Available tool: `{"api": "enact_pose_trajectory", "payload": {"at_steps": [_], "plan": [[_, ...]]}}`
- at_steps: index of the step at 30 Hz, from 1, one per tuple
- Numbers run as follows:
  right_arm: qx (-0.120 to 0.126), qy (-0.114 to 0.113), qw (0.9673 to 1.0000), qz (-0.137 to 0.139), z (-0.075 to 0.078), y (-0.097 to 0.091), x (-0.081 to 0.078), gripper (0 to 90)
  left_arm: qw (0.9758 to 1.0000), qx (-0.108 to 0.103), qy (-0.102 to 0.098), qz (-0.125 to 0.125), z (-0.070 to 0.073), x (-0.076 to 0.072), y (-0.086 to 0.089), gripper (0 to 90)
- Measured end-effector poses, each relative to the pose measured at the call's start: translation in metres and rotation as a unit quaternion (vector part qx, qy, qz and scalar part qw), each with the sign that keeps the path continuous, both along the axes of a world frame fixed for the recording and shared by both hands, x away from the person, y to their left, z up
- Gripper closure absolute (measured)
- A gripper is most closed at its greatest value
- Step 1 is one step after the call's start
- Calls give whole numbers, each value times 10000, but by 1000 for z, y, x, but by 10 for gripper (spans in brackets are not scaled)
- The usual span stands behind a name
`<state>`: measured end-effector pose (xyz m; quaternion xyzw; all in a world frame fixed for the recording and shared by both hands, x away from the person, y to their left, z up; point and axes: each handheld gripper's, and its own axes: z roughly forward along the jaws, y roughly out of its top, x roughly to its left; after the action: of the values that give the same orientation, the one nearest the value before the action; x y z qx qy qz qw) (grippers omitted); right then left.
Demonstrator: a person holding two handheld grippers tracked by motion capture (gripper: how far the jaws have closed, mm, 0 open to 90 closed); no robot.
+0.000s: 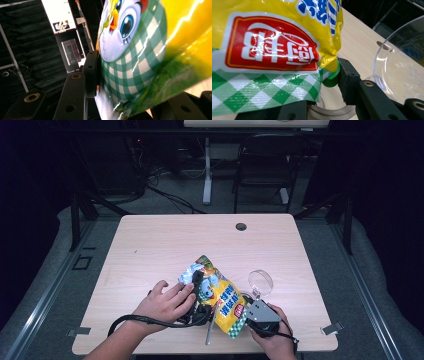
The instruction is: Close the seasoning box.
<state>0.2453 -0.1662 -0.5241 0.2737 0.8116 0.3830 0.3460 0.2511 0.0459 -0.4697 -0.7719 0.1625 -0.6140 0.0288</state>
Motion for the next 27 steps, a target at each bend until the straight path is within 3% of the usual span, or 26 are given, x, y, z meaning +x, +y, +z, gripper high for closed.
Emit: {"api": "enact_pose_trajectory", "payload": {"at_steps": [13,19,23,27], "plan": [[131,63,9999,-34,0,-2,0,705,9998,141,-127,-93,3,-1,-4,626],[166,78,9998,-48,-1,-2,2,705,9998,187,-25,-10,5,-2,-4,632],[153,121,9998,-43,-2,0,4,705,9997,188,-134,-105,6,-3,-4,638],[137,100,9999,-34,-2,1,4,706,9998,189,-46,-41,6,-3,-4,650]]}}
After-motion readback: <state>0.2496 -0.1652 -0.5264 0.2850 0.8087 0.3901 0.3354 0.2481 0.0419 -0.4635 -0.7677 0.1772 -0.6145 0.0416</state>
